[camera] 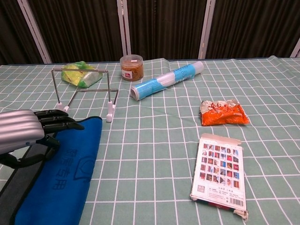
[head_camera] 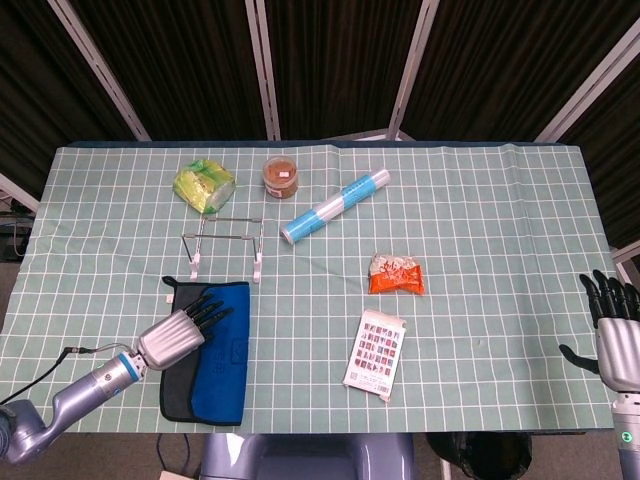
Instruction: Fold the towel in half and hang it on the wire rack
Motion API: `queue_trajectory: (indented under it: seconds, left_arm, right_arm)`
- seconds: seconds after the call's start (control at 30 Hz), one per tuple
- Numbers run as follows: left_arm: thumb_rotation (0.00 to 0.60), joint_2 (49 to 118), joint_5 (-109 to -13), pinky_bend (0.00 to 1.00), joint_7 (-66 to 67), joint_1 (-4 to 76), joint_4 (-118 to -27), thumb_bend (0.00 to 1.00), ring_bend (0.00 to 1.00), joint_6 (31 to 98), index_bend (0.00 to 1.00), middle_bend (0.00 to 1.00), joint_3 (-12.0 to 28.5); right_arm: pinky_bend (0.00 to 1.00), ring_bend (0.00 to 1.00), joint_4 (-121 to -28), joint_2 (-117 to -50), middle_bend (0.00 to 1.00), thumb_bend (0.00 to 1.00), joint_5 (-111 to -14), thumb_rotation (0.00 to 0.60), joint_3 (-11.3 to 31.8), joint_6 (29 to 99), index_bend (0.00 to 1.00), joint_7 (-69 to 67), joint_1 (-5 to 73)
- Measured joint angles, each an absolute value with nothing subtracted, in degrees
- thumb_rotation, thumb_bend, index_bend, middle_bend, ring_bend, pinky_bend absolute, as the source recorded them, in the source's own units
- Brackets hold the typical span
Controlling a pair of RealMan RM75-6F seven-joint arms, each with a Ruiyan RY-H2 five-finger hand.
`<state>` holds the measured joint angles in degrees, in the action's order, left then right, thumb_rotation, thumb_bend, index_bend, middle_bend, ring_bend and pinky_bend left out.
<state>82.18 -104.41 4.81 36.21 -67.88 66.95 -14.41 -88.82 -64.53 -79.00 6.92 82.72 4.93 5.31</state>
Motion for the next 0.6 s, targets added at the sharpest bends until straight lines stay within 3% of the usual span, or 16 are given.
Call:
queue_trajectory:
  seconds: [0.6]
  left_arm:
    - [0.6, 81.7, -106.4, 0.0, 3.6, 33.2, -61.6, 0.57, 0.0, 69.6, 0.75, 0.0, -15.5]
  right_arm:
    - [0.0, 0.0, -89.2, -64.5, 0.0, 0.0, -79.5, 0.6, 6.8, 83.4, 0.0, 5.1, 5.1]
